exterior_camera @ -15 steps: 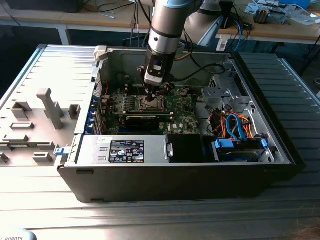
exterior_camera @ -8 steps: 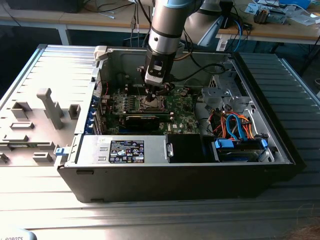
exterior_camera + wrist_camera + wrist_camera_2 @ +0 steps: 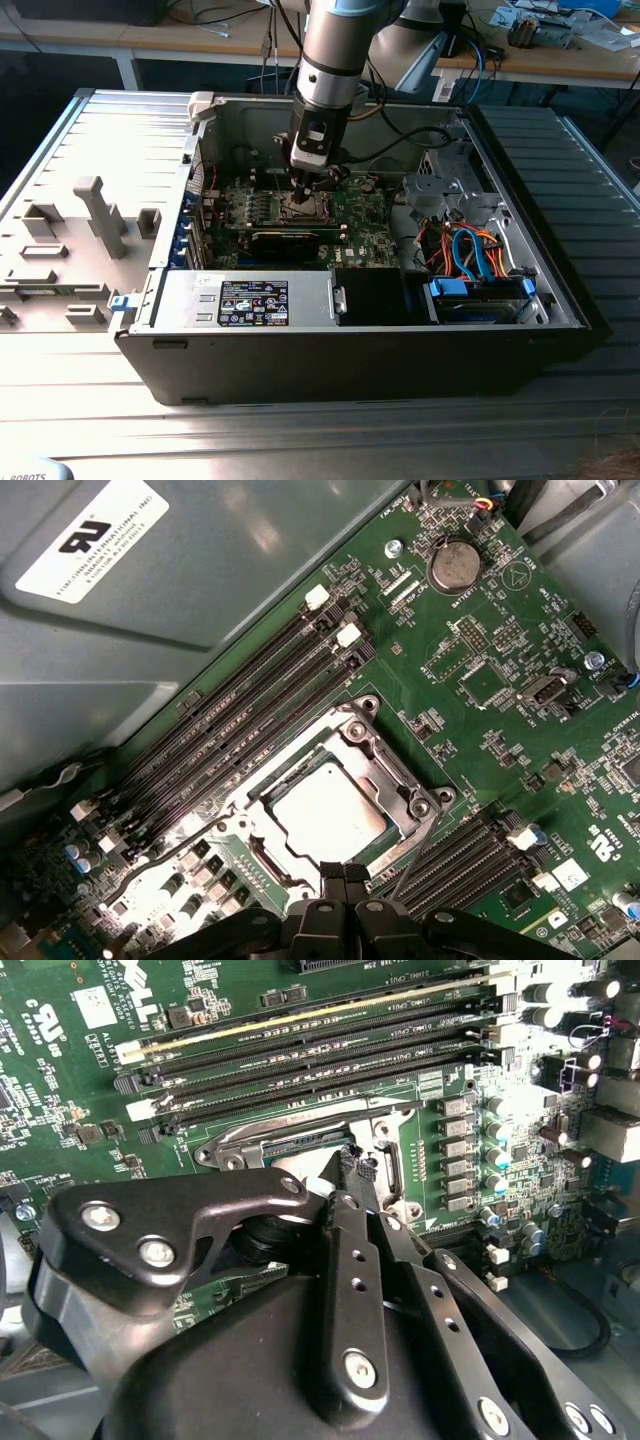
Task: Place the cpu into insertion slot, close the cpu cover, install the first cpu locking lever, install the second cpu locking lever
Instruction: 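Install the first cpu locking lever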
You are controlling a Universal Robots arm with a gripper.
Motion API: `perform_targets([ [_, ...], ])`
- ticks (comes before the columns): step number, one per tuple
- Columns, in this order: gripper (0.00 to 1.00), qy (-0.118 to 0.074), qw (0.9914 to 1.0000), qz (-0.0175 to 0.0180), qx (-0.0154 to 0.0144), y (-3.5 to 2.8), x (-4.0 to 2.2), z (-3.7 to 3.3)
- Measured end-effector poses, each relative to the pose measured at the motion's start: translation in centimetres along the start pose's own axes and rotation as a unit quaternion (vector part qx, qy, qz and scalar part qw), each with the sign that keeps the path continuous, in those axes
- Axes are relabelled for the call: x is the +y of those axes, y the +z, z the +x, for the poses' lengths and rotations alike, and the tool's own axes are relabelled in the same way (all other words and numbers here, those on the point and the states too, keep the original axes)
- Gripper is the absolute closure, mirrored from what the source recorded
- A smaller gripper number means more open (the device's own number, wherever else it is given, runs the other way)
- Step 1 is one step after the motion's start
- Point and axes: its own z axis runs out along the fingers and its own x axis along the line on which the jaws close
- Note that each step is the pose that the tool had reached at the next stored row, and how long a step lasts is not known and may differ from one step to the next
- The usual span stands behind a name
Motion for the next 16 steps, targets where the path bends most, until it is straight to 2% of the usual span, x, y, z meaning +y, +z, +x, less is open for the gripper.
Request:
perform_targets([
  [16,0.89,-0.013,0.99991,0.0011,-0.0015,0.0,0.0,0.0],
])
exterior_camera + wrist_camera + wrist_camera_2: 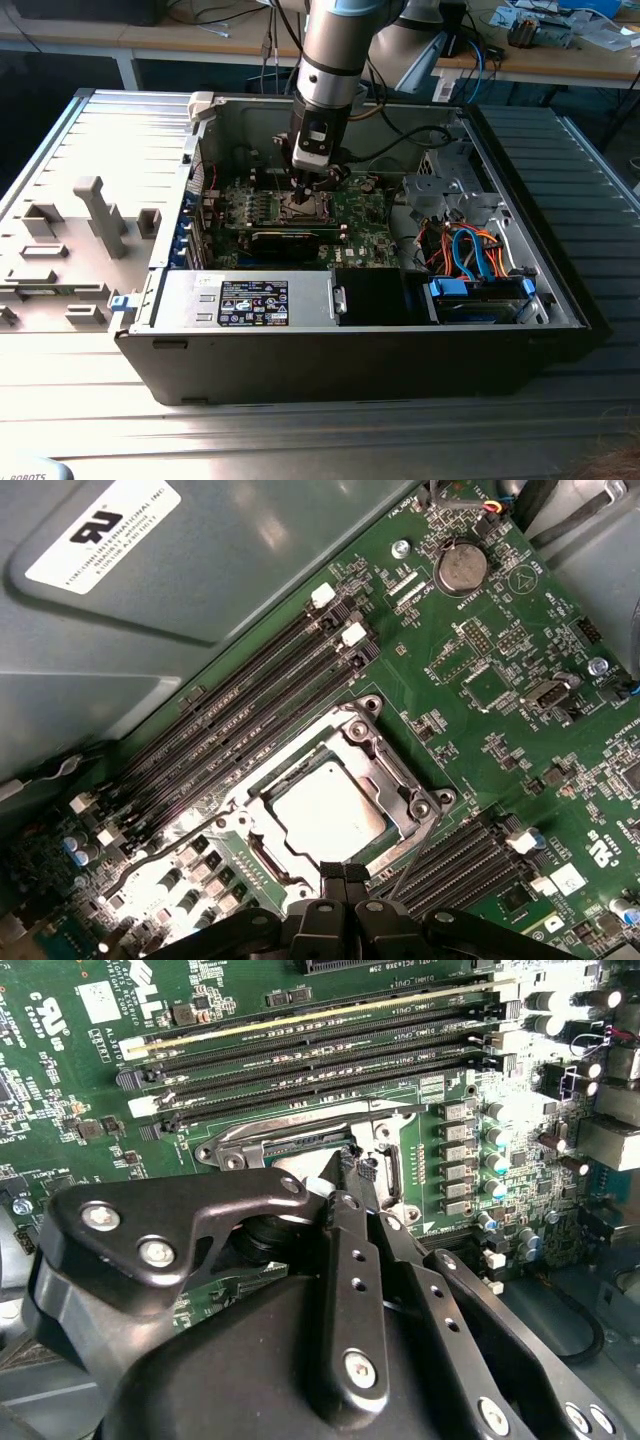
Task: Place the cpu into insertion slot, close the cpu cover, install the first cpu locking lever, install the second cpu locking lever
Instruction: 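Install the first cpu locking lever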
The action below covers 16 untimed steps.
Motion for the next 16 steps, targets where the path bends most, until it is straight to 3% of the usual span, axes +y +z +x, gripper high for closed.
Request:
perform_targets([
  [16,0.89,-0.01,0.99995,0.0008,-0.0012,0.0,0.0,0.0],
])
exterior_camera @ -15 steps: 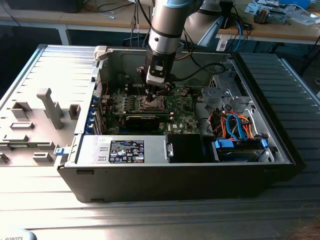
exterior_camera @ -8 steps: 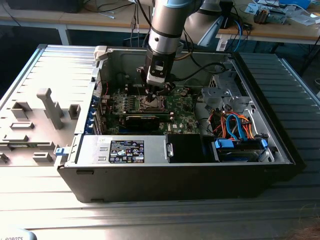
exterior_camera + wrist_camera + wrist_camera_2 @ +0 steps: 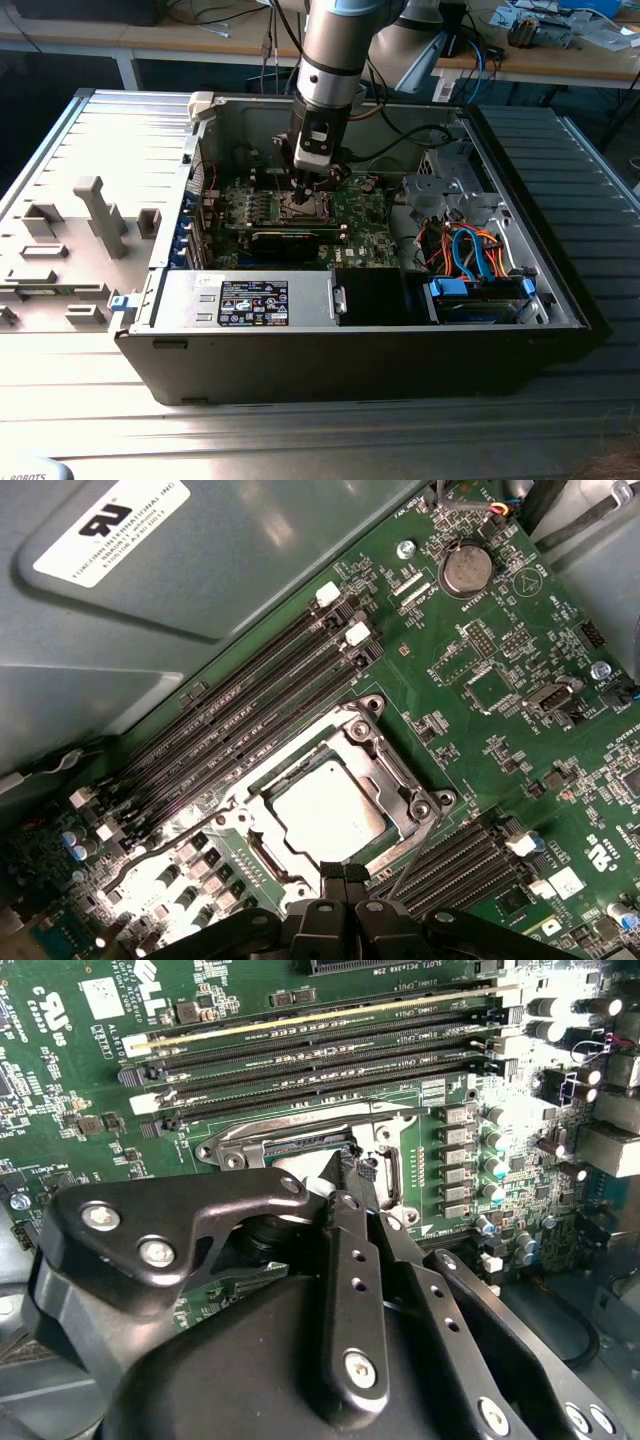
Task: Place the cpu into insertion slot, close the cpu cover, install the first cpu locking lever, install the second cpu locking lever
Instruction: 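Install the first cpu locking lever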
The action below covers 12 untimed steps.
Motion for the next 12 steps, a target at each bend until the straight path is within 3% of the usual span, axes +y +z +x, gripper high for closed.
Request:
perform_targets([
  [12,0.89,-0.009,0.99996,0.0008,-0.001,0.0,0.0,0.0],
])
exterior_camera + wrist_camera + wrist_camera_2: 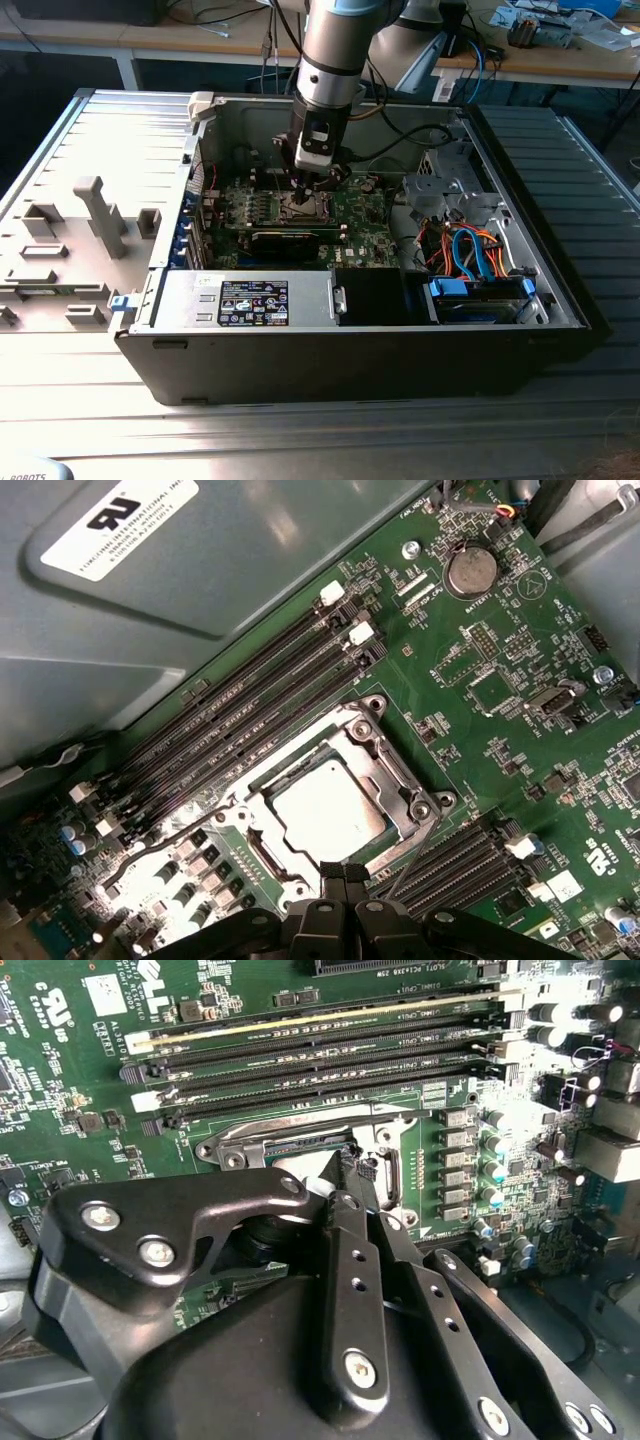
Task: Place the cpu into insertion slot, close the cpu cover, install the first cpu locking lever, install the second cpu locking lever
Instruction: 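Install the first cpu locking lever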
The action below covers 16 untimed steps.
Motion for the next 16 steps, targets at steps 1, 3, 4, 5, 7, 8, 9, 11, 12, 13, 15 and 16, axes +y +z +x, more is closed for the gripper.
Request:
perform_targets([
  [1,0.89,-0.001,1.0,0.0001,-0.0001,0.0,0.0,0.0],
  [3,0.89,-0.002,1.0,0.0002,-0.0003,0.0,0.0,0.0],
  [4,0.89,-0.003,1.0,0.0003,-0.0004,0.0,0.0,0.0],
  [5,0.89,-0.004,0.99999,0.0003,-0.0005,0.0,0.0,0.0],
  [7,0.89,-0.005,0.99999,0.0004,-0.0006,0.0,0.0,0.0],
  [8,0.89,-0.006,0.99998,0.0005,-0.0007,0.0,0.0,0.0],
  [9,0.89,-0.006,0.99998,0.0005,-0.0008,0.0,0.0,0.0],
  [11,0.89,-0.008,0.99997,0.0006,-0.0009,0.0,0.0,0.0],
  [12,0.89,-0.008,0.99997,0.0006,-0.001,0.0,0.0,0.0],
  [13,0.89,-0.009,0.99996,0.0007,-0.001,0.0,0.0,0.0],
  [15,0.89,-0.01,0.99995,0.0008,-0.0012,0.0,0.0,0.0],
  [16,0.89,-0.011,0.99994,0.0009,-0.0013,0.0,0.0,0.0],
])
